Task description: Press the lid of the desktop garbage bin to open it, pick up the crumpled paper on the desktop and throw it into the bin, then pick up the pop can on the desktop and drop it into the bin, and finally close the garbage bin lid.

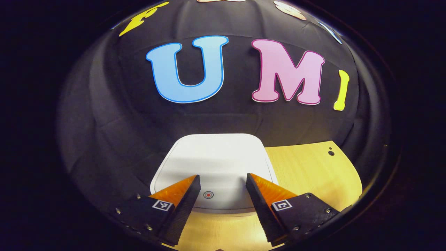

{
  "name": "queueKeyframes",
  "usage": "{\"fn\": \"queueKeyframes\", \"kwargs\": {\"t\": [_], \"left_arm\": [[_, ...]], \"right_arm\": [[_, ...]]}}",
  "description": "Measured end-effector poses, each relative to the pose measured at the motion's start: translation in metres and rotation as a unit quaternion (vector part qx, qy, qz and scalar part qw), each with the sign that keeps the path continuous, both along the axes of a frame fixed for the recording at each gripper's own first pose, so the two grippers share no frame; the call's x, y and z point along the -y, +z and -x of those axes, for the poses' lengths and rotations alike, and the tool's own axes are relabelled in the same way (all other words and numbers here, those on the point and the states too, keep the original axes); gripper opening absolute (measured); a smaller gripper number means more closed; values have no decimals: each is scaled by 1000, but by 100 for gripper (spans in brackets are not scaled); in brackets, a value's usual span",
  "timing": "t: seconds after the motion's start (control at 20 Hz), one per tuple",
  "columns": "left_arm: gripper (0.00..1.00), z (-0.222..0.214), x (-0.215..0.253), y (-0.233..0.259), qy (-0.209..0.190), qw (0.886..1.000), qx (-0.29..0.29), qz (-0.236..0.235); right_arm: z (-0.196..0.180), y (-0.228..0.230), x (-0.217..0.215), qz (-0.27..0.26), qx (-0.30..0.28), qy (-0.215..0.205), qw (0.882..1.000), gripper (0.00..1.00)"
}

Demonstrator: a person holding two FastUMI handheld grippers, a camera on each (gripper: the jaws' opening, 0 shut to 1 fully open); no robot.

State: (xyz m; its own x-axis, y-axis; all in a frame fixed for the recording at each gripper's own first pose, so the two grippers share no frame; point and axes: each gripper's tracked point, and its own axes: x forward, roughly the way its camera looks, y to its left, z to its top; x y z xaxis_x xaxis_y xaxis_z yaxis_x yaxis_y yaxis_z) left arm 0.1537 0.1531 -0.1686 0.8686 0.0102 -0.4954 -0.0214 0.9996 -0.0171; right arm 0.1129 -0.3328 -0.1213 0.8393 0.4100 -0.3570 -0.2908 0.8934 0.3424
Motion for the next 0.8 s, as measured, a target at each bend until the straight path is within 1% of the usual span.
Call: {"fn": "queueKeyframes", "kwargs": {"t": [0.1, 0.2, 0.35, 0.4, 0.55, 0.7, 0.8], "left_arm": [[88, 2, 0, -1, -3, 1000, 5, 2], [88, 0, -1, 2, -4, 1000, 12, -5], [88, -2, 0, 5, 1, 999, 23, -28], [87, -2, 0, 6, 6, 999, 24, -26], [87, 0, 8, 12, 6, 999, 43, 4], [87, 2, 7, 26, 10, 998, 68, -1], [87, 6, 15, 38, 5, 997, 82, 5]], "right_arm": [[2, -2, -1, 0, -3, 0, 1000, 99], [2, -3, 3, 5, -4, -2, 1000, 99], [2, 0, 9, 7, -2, -10, 1000, 99], [2, 3, 12, 9, 1, -14, 1000, 99], [0, 10, 14, 16, 12, -22, 1000, 99], [0, 17, 13, 26, 22, -23, 999, 99], [0, 21, 11, 35, 29, -25, 999, 99]]}}
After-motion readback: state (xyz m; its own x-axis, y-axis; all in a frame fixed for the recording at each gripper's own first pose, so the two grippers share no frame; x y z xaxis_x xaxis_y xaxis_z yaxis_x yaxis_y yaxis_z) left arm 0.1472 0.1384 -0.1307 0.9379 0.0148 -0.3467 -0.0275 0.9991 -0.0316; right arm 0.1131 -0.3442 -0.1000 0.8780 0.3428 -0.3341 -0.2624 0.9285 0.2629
